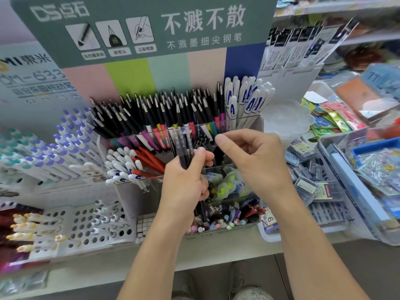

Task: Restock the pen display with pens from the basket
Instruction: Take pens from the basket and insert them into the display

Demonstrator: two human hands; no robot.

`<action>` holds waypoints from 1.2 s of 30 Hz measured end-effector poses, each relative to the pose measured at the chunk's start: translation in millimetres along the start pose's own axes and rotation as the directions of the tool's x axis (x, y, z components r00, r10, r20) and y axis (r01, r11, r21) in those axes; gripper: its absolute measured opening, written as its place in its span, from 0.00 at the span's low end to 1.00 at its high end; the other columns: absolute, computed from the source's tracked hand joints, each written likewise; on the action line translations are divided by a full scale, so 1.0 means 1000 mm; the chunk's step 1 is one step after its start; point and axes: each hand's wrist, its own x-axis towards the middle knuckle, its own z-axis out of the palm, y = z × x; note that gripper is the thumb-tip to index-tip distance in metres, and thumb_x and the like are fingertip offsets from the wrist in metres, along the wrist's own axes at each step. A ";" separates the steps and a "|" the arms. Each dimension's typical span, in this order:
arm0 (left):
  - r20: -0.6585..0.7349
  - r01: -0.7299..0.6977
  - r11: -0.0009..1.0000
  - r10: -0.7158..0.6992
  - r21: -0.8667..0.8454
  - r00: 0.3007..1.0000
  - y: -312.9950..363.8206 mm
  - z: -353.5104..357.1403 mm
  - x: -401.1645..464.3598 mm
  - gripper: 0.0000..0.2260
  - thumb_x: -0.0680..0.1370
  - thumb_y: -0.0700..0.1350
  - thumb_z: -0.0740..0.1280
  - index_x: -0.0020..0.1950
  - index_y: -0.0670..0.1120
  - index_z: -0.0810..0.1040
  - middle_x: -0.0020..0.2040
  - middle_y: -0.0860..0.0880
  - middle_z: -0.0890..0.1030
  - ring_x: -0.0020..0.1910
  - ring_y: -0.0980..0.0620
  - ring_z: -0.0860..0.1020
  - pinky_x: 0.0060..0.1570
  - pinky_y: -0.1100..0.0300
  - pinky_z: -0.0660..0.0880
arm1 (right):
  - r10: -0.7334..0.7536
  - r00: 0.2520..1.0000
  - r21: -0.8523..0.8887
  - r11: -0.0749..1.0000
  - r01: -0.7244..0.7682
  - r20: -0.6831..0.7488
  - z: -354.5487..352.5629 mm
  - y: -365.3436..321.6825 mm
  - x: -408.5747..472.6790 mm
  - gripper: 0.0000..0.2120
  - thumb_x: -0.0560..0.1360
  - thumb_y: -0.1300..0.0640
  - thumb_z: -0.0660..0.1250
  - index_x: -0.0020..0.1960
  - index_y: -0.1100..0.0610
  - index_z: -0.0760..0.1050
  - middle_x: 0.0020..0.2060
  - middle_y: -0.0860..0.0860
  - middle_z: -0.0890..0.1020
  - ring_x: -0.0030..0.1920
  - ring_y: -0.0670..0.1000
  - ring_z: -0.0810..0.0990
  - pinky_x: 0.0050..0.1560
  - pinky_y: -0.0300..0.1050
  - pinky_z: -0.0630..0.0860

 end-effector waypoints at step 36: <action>0.032 0.096 0.970 -0.091 -0.223 0.995 -0.001 -0.008 0.014 0.11 0.85 0.45 0.57 0.46 0.43 0.71 0.30 0.51 0.68 0.23 0.55 0.59 0.22 0.64 0.55 | -0.233 0.961 -0.316 0.932 0.177 -0.148 0.017 0.045 0.014 0.07 0.76 0.59 0.73 0.53 0.54 0.86 0.42 0.46 0.86 0.42 0.43 0.82 0.46 0.42 0.80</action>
